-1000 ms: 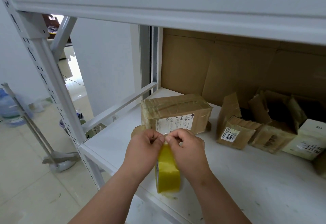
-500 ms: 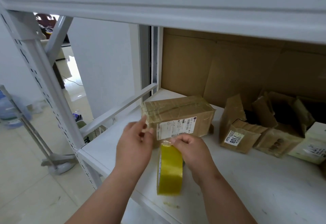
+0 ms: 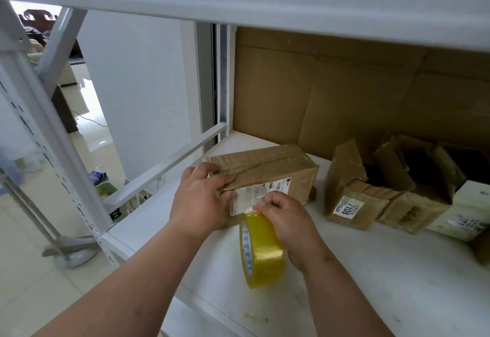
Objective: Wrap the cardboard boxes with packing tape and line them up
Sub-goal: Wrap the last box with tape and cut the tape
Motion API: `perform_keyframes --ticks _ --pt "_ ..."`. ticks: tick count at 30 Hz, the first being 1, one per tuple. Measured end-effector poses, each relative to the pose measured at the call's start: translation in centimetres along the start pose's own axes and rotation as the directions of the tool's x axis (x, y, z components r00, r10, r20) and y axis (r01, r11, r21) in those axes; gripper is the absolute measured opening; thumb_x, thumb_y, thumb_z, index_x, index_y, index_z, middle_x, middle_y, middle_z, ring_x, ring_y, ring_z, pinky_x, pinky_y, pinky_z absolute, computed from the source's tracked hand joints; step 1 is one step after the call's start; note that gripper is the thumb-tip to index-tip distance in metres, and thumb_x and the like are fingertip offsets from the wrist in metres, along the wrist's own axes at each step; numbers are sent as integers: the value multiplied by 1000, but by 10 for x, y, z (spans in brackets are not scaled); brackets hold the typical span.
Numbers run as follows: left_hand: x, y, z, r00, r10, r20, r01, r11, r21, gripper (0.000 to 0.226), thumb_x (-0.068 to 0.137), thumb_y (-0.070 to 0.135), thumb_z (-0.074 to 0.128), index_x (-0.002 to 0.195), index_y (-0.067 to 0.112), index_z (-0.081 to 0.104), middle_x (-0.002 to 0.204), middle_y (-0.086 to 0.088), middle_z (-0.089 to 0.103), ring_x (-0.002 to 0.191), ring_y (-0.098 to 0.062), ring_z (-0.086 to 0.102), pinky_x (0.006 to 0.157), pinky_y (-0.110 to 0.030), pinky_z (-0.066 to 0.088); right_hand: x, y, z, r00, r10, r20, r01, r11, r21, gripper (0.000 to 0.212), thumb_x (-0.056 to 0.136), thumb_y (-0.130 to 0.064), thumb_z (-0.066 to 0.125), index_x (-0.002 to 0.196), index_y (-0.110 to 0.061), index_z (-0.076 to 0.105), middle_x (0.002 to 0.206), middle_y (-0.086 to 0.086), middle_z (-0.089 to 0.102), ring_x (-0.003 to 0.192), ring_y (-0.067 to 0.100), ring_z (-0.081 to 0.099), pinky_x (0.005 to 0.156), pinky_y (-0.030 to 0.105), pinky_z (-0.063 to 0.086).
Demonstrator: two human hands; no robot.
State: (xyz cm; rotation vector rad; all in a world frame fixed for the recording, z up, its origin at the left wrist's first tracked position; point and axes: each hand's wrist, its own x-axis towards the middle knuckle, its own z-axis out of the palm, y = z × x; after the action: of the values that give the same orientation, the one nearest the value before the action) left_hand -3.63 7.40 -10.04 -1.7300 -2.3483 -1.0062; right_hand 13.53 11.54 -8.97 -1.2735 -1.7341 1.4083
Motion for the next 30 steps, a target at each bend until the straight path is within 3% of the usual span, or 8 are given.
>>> perform_keyframes --ticks 3,8,11,14,17,20,23,30 --pt "4 -11 -1 998 61 18 -60 998 -23 38 84 36 76 121 36 69 131 3 56 120 -26 43 103 -31 35 4 -7 0 992 -125 -25 121 983 -139 18 98 -26 57 81 -20 61 90 -8 60 78 5 54 66 16 41" --pt "9 -31 -12 965 137 223 -122 989 -80 53 88 38 71 136 47 52 132 17 40 125 -16 30 108 -33 37 13 -12 8 944 -330 3 300 854 -424 24 95 -28 59 71 -31 57 134 -23 43 127 12 37 108 38 29" --pt "14 -40 -18 942 176 284 -160 984 -79 50 93 35 66 138 48 49 134 18 40 125 -13 31 108 -26 31 16 -15 13 928 -369 39 310 713 -628 19 95 -35 57 76 -31 59 151 -30 27 136 9 15 95 29 8" --pt "17 -41 -15 958 203 202 -191 978 -78 43 91 33 69 131 44 58 133 13 50 123 -15 39 103 -19 23 21 -17 16 947 -319 42 263 690 -674 18 96 -40 54 80 -33 59 147 -33 37 135 8 14 83 28 6" --pt "17 -41 -12 967 203 157 -187 976 -108 41 87 32 74 126 39 64 130 13 56 123 -15 44 101 -18 25 24 -16 15 961 -276 -22 212 783 -584 24 95 -39 58 74 -28 62 131 -40 47 131 4 19 78 26 6" --pt "24 -45 -21 946 205 251 -164 971 -175 42 87 32 74 125 44 61 133 16 54 125 -10 44 105 -25 37 25 -15 11 967 -250 -44 194 840 -506 27 93 -36 60 71 -21 64 114 -47 45 125 -1 23 85 28 8" --pt "28 -47 -26 926 217 309 -175 972 -157 40 89 30 71 125 45 60 135 15 53 125 -9 43 107 -23 34 25 -16 12 966 -252 -53 194 849 -492 29 92 -34 61 65 -24 61 104 -51 42 119 -4 23 87 29 10" --pt "32 -41 -28 944 227 239 -190 967 -171 35 85 26 77 115 40 70 125 13 61 114 -6 42 95 -15 26 24 -15 15 965 -247 -86 179 863 -472 24 92 -33 61 73 -20 66 106 -46 46 122 -3 23 80 27 8"
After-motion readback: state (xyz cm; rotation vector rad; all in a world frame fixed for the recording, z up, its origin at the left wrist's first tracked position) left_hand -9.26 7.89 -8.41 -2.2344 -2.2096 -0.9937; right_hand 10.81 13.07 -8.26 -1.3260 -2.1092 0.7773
